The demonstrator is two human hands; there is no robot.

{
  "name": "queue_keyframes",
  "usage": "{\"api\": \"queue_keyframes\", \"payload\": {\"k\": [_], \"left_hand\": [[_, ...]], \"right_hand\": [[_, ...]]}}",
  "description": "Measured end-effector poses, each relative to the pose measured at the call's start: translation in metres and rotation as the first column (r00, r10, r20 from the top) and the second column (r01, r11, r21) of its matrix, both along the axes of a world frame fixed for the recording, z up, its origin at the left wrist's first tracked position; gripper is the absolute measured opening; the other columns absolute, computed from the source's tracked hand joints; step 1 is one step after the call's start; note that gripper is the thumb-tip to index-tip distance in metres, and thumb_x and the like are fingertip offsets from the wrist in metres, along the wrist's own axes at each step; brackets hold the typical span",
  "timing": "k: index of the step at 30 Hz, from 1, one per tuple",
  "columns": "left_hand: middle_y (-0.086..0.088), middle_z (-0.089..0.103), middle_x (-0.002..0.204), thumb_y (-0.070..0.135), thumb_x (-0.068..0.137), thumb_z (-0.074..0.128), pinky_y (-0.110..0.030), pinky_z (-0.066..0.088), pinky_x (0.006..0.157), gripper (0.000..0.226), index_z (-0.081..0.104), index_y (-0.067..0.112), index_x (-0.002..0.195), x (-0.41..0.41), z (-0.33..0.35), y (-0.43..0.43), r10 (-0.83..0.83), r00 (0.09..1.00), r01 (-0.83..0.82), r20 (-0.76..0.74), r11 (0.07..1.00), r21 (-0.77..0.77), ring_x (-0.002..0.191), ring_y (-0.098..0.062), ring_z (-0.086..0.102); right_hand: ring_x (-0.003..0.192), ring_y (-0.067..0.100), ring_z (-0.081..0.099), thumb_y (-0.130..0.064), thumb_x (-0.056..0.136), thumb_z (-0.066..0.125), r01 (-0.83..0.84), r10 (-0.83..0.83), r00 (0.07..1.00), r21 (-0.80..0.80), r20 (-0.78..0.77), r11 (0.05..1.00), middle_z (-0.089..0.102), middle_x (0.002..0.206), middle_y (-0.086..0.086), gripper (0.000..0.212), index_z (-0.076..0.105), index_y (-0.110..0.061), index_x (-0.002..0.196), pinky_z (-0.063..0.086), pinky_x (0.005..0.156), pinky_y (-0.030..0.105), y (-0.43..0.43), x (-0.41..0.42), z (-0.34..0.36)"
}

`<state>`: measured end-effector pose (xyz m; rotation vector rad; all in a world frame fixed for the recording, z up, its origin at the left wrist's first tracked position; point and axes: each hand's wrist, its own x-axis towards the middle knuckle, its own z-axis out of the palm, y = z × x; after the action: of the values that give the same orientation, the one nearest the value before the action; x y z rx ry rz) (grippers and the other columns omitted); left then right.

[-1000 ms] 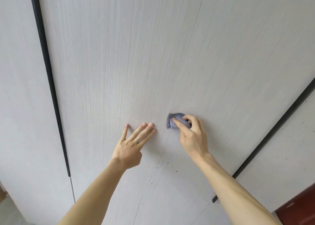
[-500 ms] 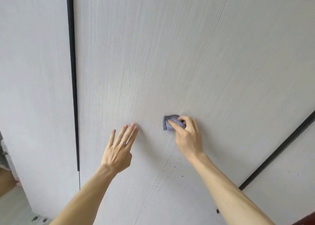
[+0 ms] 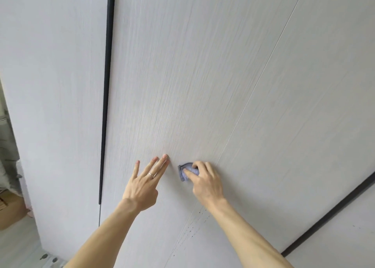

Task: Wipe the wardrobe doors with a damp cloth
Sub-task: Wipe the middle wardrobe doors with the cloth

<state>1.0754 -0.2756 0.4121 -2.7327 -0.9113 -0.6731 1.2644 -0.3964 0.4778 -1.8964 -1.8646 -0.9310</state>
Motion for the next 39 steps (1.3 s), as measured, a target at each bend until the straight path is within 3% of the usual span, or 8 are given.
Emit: {"api": "queue_keyframes", "payload": {"k": [4, 7, 11, 18, 24, 27, 35, 39], "left_hand": [[0.005, 0.007, 0.170, 0.002, 0.055, 0.070, -0.060, 0.034, 0.112, 0.120, 0.017, 0.018, 0.161, -0.010, 0.000, 0.008, -0.014, 1.000, 0.014, -0.021, 1.000, -0.004, 0.149, -0.024, 0.032], [0.004, 0.012, 0.169, 0.004, 0.054, 0.071, -0.058, 0.036, 0.111, 0.118, 0.022, 0.016, 0.160, -0.012, -0.003, 0.008, -0.013, 1.000, 0.013, -0.003, 1.000, -0.014, 0.147, -0.024, 0.036], [0.003, 0.014, 0.169, 0.004, 0.052, 0.073, -0.057, 0.041, 0.109, 0.118, 0.025, 0.015, 0.159, -0.014, -0.011, 0.011, -0.004, 1.000, 0.005, 0.017, 0.999, -0.035, 0.146, -0.024, 0.039], [-0.004, 0.018, 0.168, 0.004, 0.049, 0.075, -0.057, 0.035, 0.113, 0.113, 0.036, 0.008, 0.155, -0.021, -0.025, 0.009, 0.027, 1.000, -0.027, 0.001, 0.999, -0.041, 0.145, -0.024, 0.039], [-0.007, 0.013, 0.169, 0.006, 0.061, 0.072, -0.057, 0.017, 0.118, 0.107, 0.028, 0.013, 0.158, 0.021, -0.009, -0.018, -0.136, 0.990, 0.135, 0.023, 0.989, 0.066, 0.153, -0.025, 0.018], [-0.004, 0.010, 0.170, 0.013, 0.069, 0.072, -0.056, 0.017, 0.119, 0.100, 0.029, 0.017, 0.159, 0.052, -0.004, -0.040, -0.227, 0.973, 0.221, 0.042, 0.970, 0.103, 0.154, -0.024, 0.015], [-0.003, 0.013, 0.169, 0.029, 0.091, 0.051, -0.058, 0.013, 0.122, 0.075, 0.024, 0.023, 0.160, 0.094, -0.053, -0.045, -0.250, 0.946, 0.217, 0.204, 0.961, 0.174, 0.155, -0.023, 0.014], [-0.002, 0.011, 0.170, 0.030, 0.095, 0.042, -0.062, 0.008, 0.121, 0.071, 0.017, 0.024, 0.161, 0.113, -0.076, -0.041, -0.230, 0.934, 0.182, 0.274, 0.965, 0.190, 0.156, -0.025, 0.010]], "right_hand": [[0.086, 0.032, 0.055, -0.002, 0.080, 0.057, 0.017, -0.005, 0.999, 0.269, -0.044, 0.963, 0.059, 0.106, 0.007, 0.047, 0.074, -0.024, 0.117, 0.048, 0.065, 0.034, 0.026, -0.010, 0.076], [0.087, 0.033, 0.052, 0.005, 0.081, 0.060, 0.049, -0.004, 0.994, 0.404, -0.112, 0.913, 0.058, 0.109, 0.011, 0.049, 0.072, -0.021, 0.121, 0.043, 0.066, 0.032, 0.052, -0.022, 0.124], [0.084, 0.028, 0.047, 0.000, 0.081, 0.053, -0.066, 0.057, 0.998, 0.295, 0.038, 0.953, 0.060, 0.105, 0.008, 0.046, 0.075, -0.021, 0.114, 0.043, 0.065, 0.033, 0.062, -0.030, 0.090], [0.074, 0.025, 0.051, -0.001, 0.056, 0.087, -0.009, 0.009, 1.000, -0.030, 0.004, 1.000, 0.060, 0.094, 0.001, 0.051, 0.077, -0.027, 0.099, 0.044, 0.055, 0.031, -0.025, 0.020, -0.014], [0.089, 0.027, 0.049, -0.006, 0.085, 0.048, 0.175, -0.138, 0.978, 0.259, -0.157, 0.950, 0.055, 0.110, 0.000, 0.042, 0.078, -0.024, 0.107, 0.050, 0.068, 0.035, -0.077, 0.063, 0.021], [0.092, 0.029, 0.050, -0.004, 0.089, 0.048, 0.189, -0.126, 0.973, 0.352, -0.195, 0.917, 0.051, 0.114, 0.000, 0.041, 0.077, -0.023, 0.112, 0.046, 0.076, 0.032, -0.078, 0.071, 0.027], [0.087, 0.022, 0.048, -0.007, 0.087, 0.049, 0.023, -0.017, 0.999, 0.142, -0.042, 0.990, 0.051, 0.110, -0.003, 0.041, 0.077, -0.027, 0.108, 0.051, 0.058, 0.032, -0.084, 0.078, -0.096], [0.088, 0.024, 0.052, -0.013, 0.098, 0.049, 0.054, -0.027, 0.993, 0.242, -0.114, 0.969, 0.053, 0.110, -0.003, 0.033, 0.077, -0.026, 0.110, 0.050, 0.062, 0.033, -0.082, 0.080, -0.097]]}}
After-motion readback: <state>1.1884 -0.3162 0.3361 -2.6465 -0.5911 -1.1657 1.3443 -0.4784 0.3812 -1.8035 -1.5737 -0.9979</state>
